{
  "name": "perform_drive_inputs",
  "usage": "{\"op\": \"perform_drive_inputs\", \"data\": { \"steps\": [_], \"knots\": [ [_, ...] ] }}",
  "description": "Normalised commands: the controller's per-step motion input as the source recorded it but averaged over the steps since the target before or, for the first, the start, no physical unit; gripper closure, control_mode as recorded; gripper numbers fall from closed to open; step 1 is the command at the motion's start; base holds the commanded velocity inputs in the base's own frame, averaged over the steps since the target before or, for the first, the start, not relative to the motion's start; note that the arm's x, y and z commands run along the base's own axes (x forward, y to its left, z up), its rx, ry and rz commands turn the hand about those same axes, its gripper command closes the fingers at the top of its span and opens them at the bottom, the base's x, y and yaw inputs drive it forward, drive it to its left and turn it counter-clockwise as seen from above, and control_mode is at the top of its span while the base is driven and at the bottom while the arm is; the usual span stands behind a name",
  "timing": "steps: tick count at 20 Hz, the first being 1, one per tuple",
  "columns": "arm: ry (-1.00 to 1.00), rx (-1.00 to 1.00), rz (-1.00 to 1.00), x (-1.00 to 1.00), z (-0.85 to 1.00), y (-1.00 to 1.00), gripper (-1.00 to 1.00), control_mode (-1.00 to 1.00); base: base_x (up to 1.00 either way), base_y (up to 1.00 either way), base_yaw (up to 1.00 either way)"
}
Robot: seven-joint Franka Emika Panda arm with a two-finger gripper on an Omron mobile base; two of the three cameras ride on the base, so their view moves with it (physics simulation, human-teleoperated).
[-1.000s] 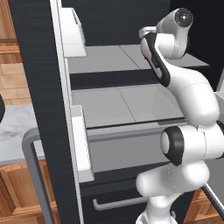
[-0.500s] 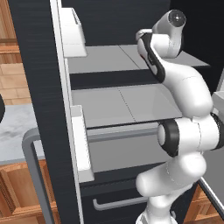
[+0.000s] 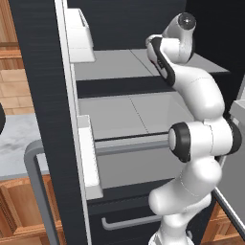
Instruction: Open the fridge, grab two sodas, and place both sodas inside the bowl with ice on the dining counter.
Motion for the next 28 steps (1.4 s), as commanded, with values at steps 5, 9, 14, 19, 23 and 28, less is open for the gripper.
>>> {"op": "perform_drive_inputs", "data": {
  "steps": [5,9,14,19,23,28],
  "knots": [
    [0.02,0.00,0.00,0.29,-0.16,-0.13,-1.00,-1.00,0.00,0.00,0.00],
    [0.01,0.00,0.00,0.28,-0.17,-0.02,-1.00,-1.00,0.00,0.00,0.00],
    [0.01,-0.01,0.00,0.19,-0.15,0.00,1.00,-1.00,0.00,0.00,0.00],
    [0.01,0.00,0.00,0.04,-0.04,0.00,1.00,-1.00,0.00,0.00,0.00],
    [-0.07,0.00,0.00,-0.08,0.01,0.00,1.00,-1.00,0.00,0.00,0.00],
    [-0.13,0.01,0.00,-0.54,0.03,0.00,1.00,-1.00,0.00,0.00,0.00]
  ]
}}
